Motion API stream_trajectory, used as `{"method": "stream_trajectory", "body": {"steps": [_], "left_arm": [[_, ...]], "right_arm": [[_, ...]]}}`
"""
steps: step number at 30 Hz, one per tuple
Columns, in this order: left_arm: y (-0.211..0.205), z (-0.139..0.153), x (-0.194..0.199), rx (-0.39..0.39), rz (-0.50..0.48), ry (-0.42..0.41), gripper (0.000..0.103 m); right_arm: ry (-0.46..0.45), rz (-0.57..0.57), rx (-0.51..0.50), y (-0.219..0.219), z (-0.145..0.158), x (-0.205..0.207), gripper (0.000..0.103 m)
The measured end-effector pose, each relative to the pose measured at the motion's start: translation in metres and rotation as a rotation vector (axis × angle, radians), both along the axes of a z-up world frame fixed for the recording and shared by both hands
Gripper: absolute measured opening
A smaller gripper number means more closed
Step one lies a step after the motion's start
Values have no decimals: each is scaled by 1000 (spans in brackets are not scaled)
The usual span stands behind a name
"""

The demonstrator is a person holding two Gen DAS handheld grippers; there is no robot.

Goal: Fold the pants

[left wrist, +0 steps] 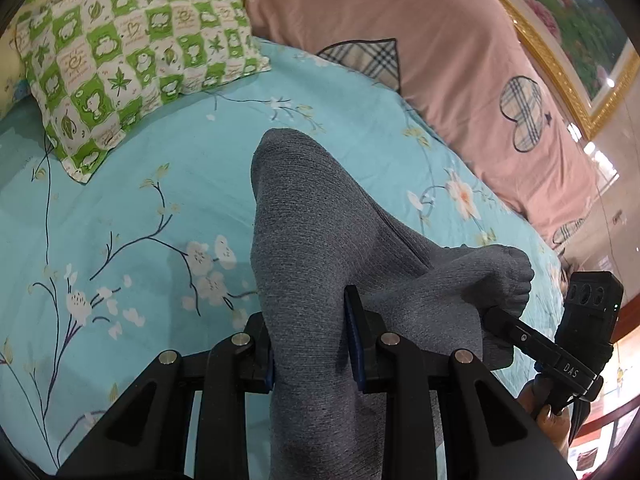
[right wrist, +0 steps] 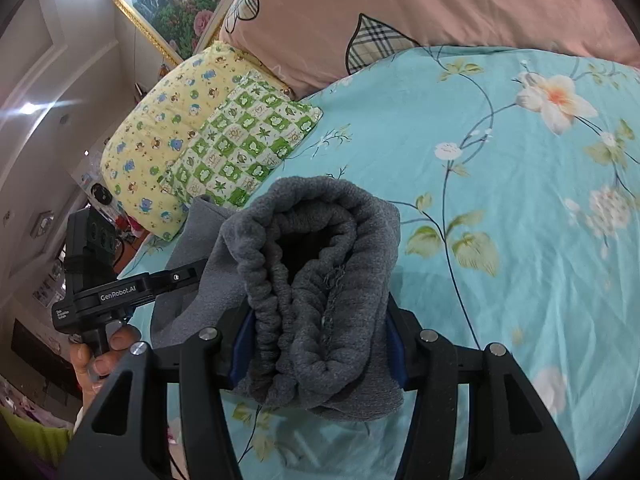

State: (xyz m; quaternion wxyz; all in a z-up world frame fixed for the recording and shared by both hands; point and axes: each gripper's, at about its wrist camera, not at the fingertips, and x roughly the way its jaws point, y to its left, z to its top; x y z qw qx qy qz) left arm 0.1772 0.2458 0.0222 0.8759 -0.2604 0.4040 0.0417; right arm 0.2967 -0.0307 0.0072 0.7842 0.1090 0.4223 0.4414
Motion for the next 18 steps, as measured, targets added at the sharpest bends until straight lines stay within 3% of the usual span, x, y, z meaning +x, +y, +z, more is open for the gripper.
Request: {"method": "stream_trajectory", "body": {"steps": [7, 10, 14, 18], "left_arm": [[14, -12, 15, 16, 9, 23, 28], [18, -20, 19, 12, 7, 28, 35], [18, -29, 22, 76, 28, 38, 51], [20, -39, 24, 69, 23, 35, 57]], "right_arm": [[6, 19, -21, 18, -8, 24, 59], [-3, -7, -66, 20, -15, 33, 69], [-15, -25, -92, 13, -22, 41, 79], [-37, -31, -127, 8, -29, 45, 87]]}}
